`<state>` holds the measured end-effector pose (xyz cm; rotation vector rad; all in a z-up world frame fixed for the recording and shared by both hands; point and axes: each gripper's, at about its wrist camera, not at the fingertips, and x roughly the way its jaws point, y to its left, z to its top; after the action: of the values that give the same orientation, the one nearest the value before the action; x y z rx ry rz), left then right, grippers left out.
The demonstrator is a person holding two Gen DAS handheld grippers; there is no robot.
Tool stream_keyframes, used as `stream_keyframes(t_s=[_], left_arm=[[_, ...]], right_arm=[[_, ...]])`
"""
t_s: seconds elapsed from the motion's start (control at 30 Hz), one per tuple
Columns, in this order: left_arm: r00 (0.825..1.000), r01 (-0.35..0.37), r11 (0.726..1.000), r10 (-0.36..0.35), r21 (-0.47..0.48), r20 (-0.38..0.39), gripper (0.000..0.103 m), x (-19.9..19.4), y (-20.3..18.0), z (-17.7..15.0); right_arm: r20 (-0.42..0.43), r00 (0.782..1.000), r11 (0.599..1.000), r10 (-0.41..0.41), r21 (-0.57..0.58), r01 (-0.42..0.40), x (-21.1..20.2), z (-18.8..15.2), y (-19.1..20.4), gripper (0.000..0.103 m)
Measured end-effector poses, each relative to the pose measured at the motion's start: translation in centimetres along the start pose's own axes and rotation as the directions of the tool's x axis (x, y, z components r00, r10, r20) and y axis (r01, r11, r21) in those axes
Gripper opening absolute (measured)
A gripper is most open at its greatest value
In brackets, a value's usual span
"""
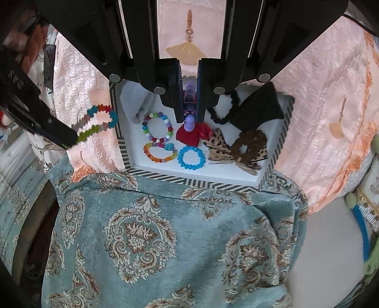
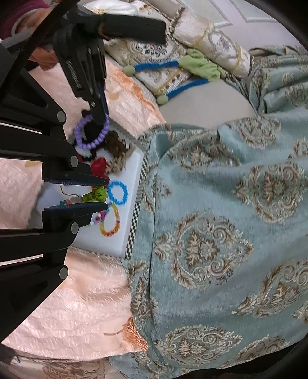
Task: Organize jewelry
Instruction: 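Carry the purple and green bracelets into the tray and open both tools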
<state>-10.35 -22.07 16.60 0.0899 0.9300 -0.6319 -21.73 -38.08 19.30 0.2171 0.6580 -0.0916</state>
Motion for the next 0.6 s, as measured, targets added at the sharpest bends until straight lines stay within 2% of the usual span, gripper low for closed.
stream_keyframes(t_s=[0.27, 0.5, 0.6], left_arm=[[0.999, 0.022, 0.999, -0.021, 0.029, -0.041, 0.008, 3.4, -2.5, 1.3], [0.994, 0.068, 0.997, -0.064, 0.041, -0.090, 0.008, 6.3, -4.5, 1.5], [0.992, 0.061, 0.997, -0.056, 0.042, -0.114, 0.008, 7.8, -4.7, 1.1]], right_arm=[[-0.054, 0.998, 0.999, -0.018, 0.044, 0.021, 4.6, 1.4, -3.0, 0.012], [-0.112, 0.994, 0.996, -0.018, 0.081, 0.027, 7.5, 0.8, -4.8, 0.012], [-0.152, 0.987, 0.995, -0.041, 0.082, 0.054, 9.5, 0.7, -5.7, 0.012]])
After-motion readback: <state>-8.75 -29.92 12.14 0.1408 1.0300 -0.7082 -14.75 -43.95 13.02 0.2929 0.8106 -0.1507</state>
